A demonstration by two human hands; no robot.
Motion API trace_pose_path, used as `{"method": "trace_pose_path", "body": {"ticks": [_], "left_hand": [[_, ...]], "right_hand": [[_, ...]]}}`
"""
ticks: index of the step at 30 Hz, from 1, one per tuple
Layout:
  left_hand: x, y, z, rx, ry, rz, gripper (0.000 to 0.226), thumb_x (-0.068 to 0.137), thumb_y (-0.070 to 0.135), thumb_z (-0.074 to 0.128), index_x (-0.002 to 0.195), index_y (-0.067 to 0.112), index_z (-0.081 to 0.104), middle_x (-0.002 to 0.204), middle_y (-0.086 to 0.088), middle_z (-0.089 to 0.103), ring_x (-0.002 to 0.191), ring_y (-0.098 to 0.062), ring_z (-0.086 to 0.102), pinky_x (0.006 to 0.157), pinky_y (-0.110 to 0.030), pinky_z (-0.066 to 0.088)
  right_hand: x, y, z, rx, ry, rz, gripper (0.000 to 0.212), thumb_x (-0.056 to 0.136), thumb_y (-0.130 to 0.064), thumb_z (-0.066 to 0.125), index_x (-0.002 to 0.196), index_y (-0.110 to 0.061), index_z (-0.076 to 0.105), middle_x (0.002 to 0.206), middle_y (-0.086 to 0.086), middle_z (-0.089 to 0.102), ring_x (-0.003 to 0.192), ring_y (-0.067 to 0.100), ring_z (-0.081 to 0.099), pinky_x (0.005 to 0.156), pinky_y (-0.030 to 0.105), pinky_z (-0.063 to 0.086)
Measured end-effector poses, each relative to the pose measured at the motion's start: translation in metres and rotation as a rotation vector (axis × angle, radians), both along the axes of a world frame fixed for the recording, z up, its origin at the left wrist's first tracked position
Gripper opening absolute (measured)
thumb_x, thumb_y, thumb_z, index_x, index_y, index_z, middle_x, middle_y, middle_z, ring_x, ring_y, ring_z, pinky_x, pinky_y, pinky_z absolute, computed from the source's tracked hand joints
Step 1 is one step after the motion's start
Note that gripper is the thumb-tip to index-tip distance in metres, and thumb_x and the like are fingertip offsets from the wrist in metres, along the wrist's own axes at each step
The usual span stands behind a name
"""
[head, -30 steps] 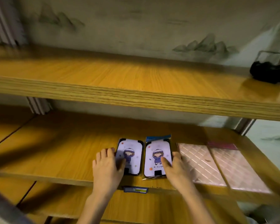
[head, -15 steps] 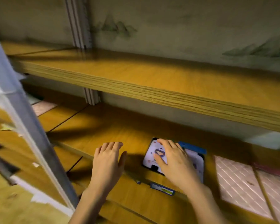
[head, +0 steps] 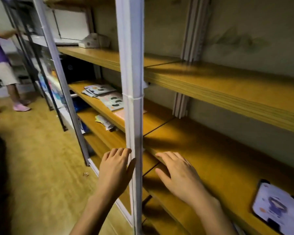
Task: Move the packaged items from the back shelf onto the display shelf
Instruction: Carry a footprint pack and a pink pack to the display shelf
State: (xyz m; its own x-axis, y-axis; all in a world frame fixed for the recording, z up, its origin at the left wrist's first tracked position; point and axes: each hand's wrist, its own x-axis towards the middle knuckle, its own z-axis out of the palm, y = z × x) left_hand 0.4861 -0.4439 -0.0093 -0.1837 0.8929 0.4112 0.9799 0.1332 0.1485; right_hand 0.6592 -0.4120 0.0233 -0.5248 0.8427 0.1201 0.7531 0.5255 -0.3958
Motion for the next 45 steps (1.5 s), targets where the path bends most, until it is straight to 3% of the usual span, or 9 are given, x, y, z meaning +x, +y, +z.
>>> {"method": "trace_pose_path", "body": {"ticks": [4, 8, 12, 16, 25, 35, 39, 43, 45], "left_hand": [[-0.072, 0.004, 0.000, -0.035, -0.036, 0.007, 0.023, 0.076, 0.032, 0.070, 0.093, 0.017, 0.066, 0.085, 0.001, 0.071, 0.081, -0.021, 0.067, 0.069, -0.034, 0.053], [-0.141, 0.015, -0.004, -0.023, -0.021, -0.033, 0.024, 0.077, 0.033, 0.069, 0.095, 0.018, 0.067, 0.084, 0.003, 0.070, 0.080, -0.019, 0.066, 0.069, -0.032, 0.053], [-0.194, 0.027, -0.005, -0.093, -0.032, -0.123, 0.035, 0.092, 0.040, 0.042, 0.120, 0.023, 0.054, 0.117, 0.006, 0.062, 0.109, -0.015, 0.054, 0.090, -0.029, 0.040], [-0.236, 0.045, -0.003, -0.108, -0.021, -0.161, 0.040, 0.095, 0.044, 0.030, 0.130, 0.027, 0.041, 0.132, 0.009, 0.051, 0.120, -0.010, 0.043, 0.100, -0.024, 0.031], [-0.303, 0.101, -0.009, -0.055, -0.088, -0.172, 0.041, 0.095, 0.044, 0.031, 0.131, 0.027, 0.040, 0.131, 0.010, 0.050, 0.121, -0.008, 0.043, 0.099, -0.022, 0.032], [-0.352, 0.228, -0.022, -0.053, -0.167, -0.240, 0.038, 0.093, 0.044, 0.037, 0.125, 0.025, 0.045, 0.126, 0.007, 0.054, 0.115, -0.012, 0.046, 0.094, -0.024, 0.036], [-0.351, 0.270, -0.023, -0.101, -0.186, -0.243, 0.055, 0.089, 0.055, 0.035, 0.131, 0.021, 0.039, 0.132, 0.001, 0.051, 0.121, -0.016, 0.043, 0.099, -0.029, 0.036], [-0.347, 0.311, -0.017, -0.262, -0.106, -0.277, 0.088, 0.079, 0.071, 0.035, 0.142, 0.011, 0.023, 0.151, -0.008, 0.029, 0.139, -0.024, 0.025, 0.112, -0.038, 0.025], [-0.342, 0.333, -0.014, -0.307, -0.126, -0.292, 0.096, 0.074, 0.076, 0.036, 0.141, 0.009, 0.023, 0.150, -0.012, 0.030, 0.138, -0.027, 0.024, 0.112, -0.039, 0.023]], "right_hand": [[-0.075, 0.011, -0.004, 0.010, 0.071, 0.007, 0.045, 0.093, -0.038, 0.044, 0.137, -0.035, 0.032, 0.136, -0.016, 0.041, 0.125, 0.005, 0.039, 0.102, 0.026, 0.040], [-0.144, 0.027, -0.008, -0.014, 0.120, 0.004, 0.044, 0.093, -0.038, 0.044, 0.136, -0.034, 0.034, 0.136, -0.014, 0.042, 0.125, 0.005, 0.039, 0.100, 0.024, 0.038], [-0.198, 0.045, -0.014, -0.075, 0.158, -0.044, 0.043, 0.093, -0.037, 0.046, 0.135, -0.031, 0.037, 0.137, -0.010, 0.043, 0.127, 0.009, 0.040, 0.102, 0.030, 0.040], [-0.241, 0.064, -0.010, -0.073, 0.143, -0.069, 0.043, 0.092, -0.038, 0.047, 0.133, -0.032, 0.039, 0.138, -0.010, 0.044, 0.125, 0.010, 0.043, 0.099, 0.031, 0.044], [-0.293, 0.126, -0.017, -0.095, 0.059, -0.144, 0.046, 0.092, -0.038, 0.047, 0.136, -0.032, 0.036, 0.141, -0.010, 0.041, 0.129, 0.010, 0.039, 0.096, 0.026, 0.041], [-0.324, 0.215, -0.027, -0.116, 0.040, -0.295, 0.042, 0.093, -0.037, 0.047, 0.133, -0.032, 0.037, 0.135, -0.010, 0.044, 0.122, 0.008, 0.043, 0.091, 0.021, 0.040], [-0.327, 0.235, -0.030, -0.104, 0.035, -0.388, 0.043, 0.092, -0.040, 0.046, 0.134, -0.033, 0.037, 0.137, -0.010, 0.043, 0.121, 0.009, 0.043, 0.093, 0.023, 0.042], [-0.325, 0.236, -0.029, -0.130, 0.034, -0.466, 0.044, 0.091, -0.041, 0.047, 0.134, -0.036, 0.036, 0.138, -0.014, 0.040, 0.123, 0.006, 0.042, 0.096, 0.022, 0.040], [-0.321, 0.233, -0.029, -0.141, 0.041, -0.527, 0.045, 0.091, -0.042, 0.048, 0.134, -0.037, 0.036, 0.140, -0.016, 0.038, 0.126, 0.007, 0.040, 0.102, 0.025, 0.039]]}}
